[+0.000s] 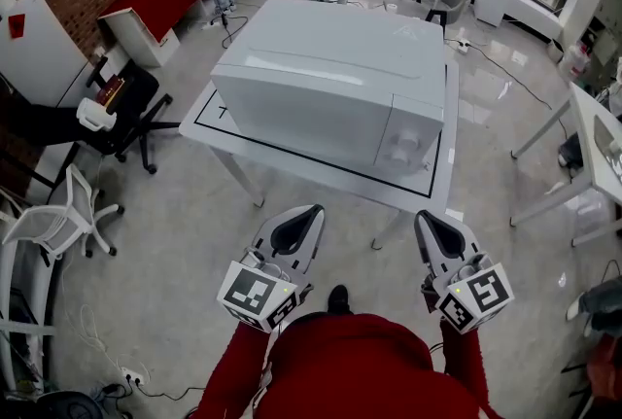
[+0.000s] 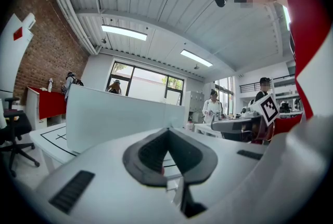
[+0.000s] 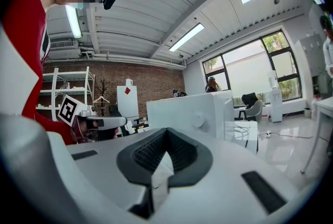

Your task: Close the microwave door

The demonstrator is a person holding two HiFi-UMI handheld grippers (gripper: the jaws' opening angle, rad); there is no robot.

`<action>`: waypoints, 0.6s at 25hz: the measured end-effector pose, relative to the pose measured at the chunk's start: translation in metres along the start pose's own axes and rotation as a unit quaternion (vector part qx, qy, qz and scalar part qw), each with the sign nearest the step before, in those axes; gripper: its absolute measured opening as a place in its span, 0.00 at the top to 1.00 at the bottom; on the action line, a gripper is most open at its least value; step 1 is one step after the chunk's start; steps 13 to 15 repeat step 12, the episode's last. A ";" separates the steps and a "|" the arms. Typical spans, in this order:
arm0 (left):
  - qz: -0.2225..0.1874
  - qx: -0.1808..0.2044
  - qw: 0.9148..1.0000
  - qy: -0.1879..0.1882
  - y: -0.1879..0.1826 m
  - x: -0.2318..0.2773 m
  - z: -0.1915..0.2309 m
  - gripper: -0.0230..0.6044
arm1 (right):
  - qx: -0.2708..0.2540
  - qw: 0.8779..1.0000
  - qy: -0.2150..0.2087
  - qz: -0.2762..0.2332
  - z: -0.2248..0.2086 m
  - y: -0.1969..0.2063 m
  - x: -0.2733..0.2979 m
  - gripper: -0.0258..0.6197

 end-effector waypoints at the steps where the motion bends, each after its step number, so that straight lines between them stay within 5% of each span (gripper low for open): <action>1: 0.001 0.000 1.000 0.001 0.000 0.000 0.000 0.95 | 0.000 1.000 0.000 0.000 0.000 0.000 0.000 0.94; 15: -0.004 0.000 1.000 0.005 0.003 0.000 0.000 0.95 | 0.002 1.000 0.006 0.002 0.000 0.001 0.000 0.94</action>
Point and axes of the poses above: the fingertips, and each gripper's own axes: x forward along the fingers, z to its left, y out of its underside, the point moved 5 cm from there along -x, backward along the fingers, and after that the axes turned 14 degrees about x, right-handed, at the moved point
